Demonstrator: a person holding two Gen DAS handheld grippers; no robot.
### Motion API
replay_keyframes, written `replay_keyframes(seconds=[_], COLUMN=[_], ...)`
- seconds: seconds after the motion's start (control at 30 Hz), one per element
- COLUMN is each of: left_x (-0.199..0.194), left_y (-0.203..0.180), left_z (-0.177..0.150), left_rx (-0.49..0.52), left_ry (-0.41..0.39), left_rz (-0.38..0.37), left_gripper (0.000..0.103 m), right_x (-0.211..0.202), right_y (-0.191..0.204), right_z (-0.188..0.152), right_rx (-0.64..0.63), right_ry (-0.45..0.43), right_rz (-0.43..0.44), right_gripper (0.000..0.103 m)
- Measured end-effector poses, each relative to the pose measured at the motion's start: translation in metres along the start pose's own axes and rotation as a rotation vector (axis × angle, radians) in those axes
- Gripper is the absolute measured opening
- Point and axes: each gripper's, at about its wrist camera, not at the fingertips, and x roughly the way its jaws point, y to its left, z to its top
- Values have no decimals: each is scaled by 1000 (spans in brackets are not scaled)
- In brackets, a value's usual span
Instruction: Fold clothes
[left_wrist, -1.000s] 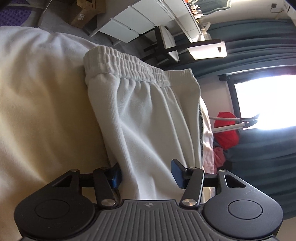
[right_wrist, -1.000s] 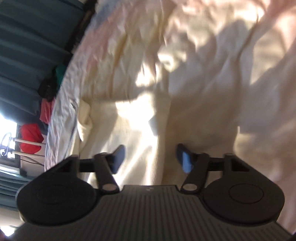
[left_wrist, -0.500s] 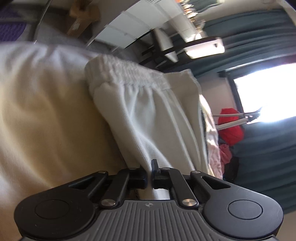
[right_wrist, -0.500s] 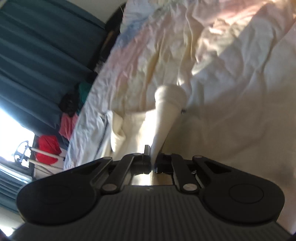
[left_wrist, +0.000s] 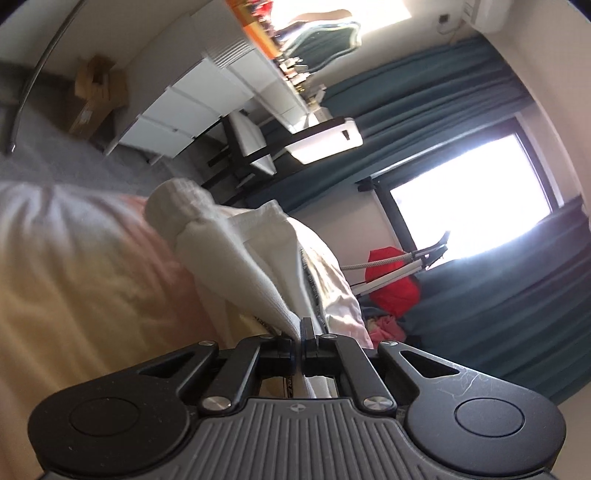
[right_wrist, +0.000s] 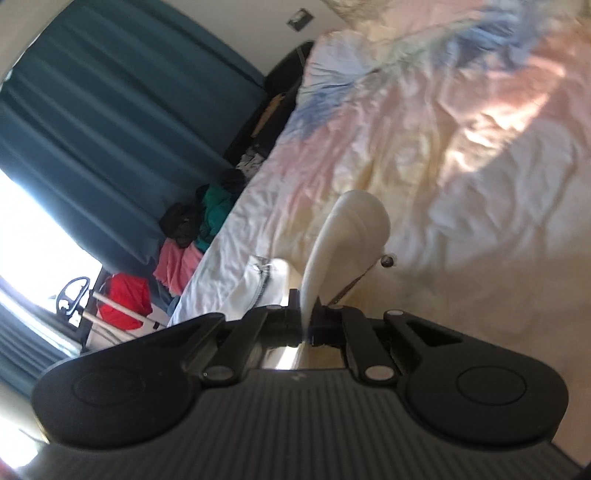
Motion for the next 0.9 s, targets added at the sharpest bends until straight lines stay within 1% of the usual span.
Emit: replay_keyframes(seconds=[0.03, 0.13, 0.17, 0.3, 0.37, 0.43, 0.5, 0.6, 0.7, 0.77, 0.83, 0.87, 0.9], left_x=[5, 36, 48, 123, 171, 220, 275, 350, 413, 441, 464, 472, 473], left_y=[-10, -47, -59, -112, -144, -173, -193, -201, -191, -181, -172, -169, -166], left_z=[3, 18, 23, 52, 60, 60, 53, 38, 23, 16, 9, 6, 5], left_rx=[33, 81, 96, 98, 166, 291, 372, 435, 481, 528, 608, 623, 618], left_ry=[-9, -31, -39, -55, -73, -96, -110, -103, -49, 6, 89, 122, 136], left_rz=[10, 19, 26, 59, 96, 148, 187, 267, 363, 421, 503, 535, 533], left_gripper=[2, 2, 2, 2, 2, 2, 2, 3, 3, 3, 6, 8, 9], right_x=[3, 25, 40, 101, 131, 173, 218, 282, 332, 360, 378, 384, 387], right_y=[7, 36, 51, 109, 138, 160, 177, 192, 191, 180, 166, 161, 159], right_z=[3, 16, 19, 32, 39, 37, 29, 13, -10, -26, -34, -37, -39], right_rx=[-14, -65, -85, -168, -209, -250, -302, -374, -459, -486, -481, -478, -486], right_ry=[3, 1, -3, -20, -29, -38, -41, -36, -18, 10, 39, 55, 72], right_rz=[5, 18, 17, 13, 11, -29, -81, -153, -212, -254, -271, -269, -260], right_gripper=[6, 6, 6, 6, 6, 6, 6, 6, 6, 6, 6, 7, 10])
